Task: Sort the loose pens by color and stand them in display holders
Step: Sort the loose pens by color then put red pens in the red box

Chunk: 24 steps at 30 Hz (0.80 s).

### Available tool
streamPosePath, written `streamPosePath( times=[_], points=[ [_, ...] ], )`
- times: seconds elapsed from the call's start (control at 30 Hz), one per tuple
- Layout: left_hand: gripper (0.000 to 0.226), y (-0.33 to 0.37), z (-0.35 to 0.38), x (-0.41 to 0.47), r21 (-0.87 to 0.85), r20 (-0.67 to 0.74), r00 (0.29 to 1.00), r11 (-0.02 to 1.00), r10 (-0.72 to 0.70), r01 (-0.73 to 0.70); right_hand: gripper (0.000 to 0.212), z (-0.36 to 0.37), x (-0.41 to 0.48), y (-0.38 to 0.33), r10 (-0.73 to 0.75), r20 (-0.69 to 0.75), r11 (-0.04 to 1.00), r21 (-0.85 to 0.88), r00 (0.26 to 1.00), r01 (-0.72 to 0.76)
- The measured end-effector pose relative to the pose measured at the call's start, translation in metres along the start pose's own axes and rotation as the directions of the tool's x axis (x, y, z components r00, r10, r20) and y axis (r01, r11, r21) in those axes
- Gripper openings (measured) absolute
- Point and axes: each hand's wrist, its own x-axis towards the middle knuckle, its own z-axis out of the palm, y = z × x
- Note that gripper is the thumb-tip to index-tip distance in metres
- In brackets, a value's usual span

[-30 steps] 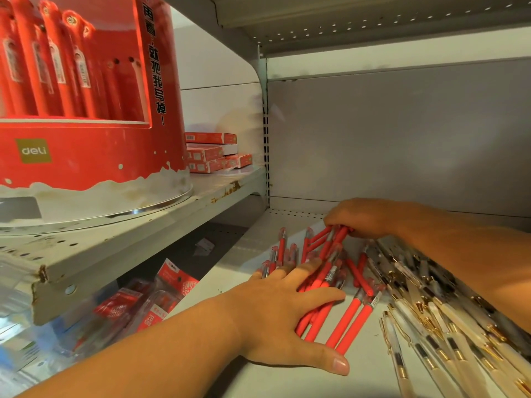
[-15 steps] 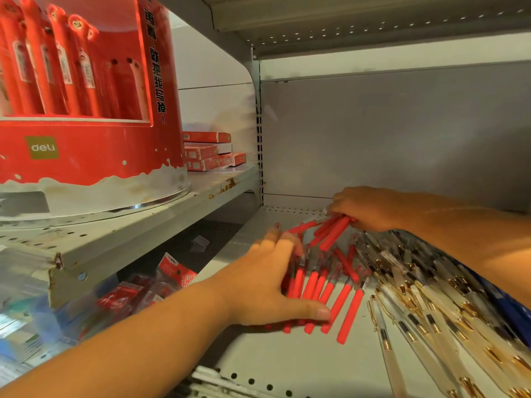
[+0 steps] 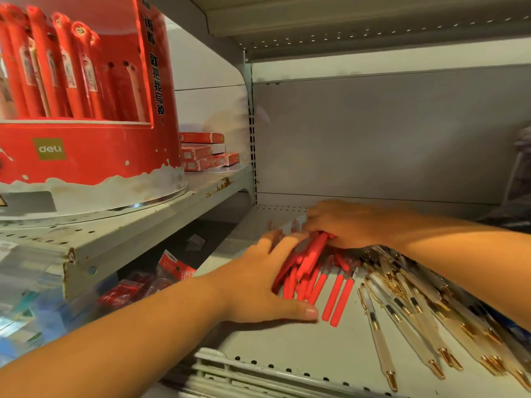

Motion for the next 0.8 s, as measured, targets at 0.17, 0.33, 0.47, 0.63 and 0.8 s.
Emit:
streamPosePath(
  times=[0.17, 0.33, 0.47, 0.63, 0.8],
  points=[
    [0.112, -0.001, 0.007, -0.009, -0.084, 0.13, 0.991, 0.996, -0.028, 0.039, 0.036, -0.01, 0.015, -0.021, -0.049, -0.013, 0.981, 0.185, 0.999, 0.051],
    [0.108, 0.003, 0.008, -0.008, -0.086, 0.132, 0.989, 0.993, -0.065, 0.076, 0.068, -0.02, 0.011, -0.016, -0.026, 0.072, 0.918, 0.398, 0.997, -0.005],
    [0.1, 0.005, 0.008, -0.007, -0.101, 0.126, 0.987, 0.989, -0.098, 0.111, 0.072, -0.023, 0.0, -0.006, 0.102, 0.197, 0.819, 0.54, 0.975, -0.195],
    [0.109, 0.009, 0.012, -0.006, 0.004, 0.12, 0.987, 0.994, -0.108, 0.109, 0.067, -0.002, -0.012, 0.005, 0.334, 0.377, 0.762, 0.431, 0.864, -0.483],
    [0.109, 0.008, 0.014, -0.002, 0.058, 0.102, 0.99, 0.994, -0.1, 0.095, 0.067, 0.006, -0.015, -0.006, 0.333, 0.401, 0.744, 0.445, 0.854, -0.499]
  ],
)
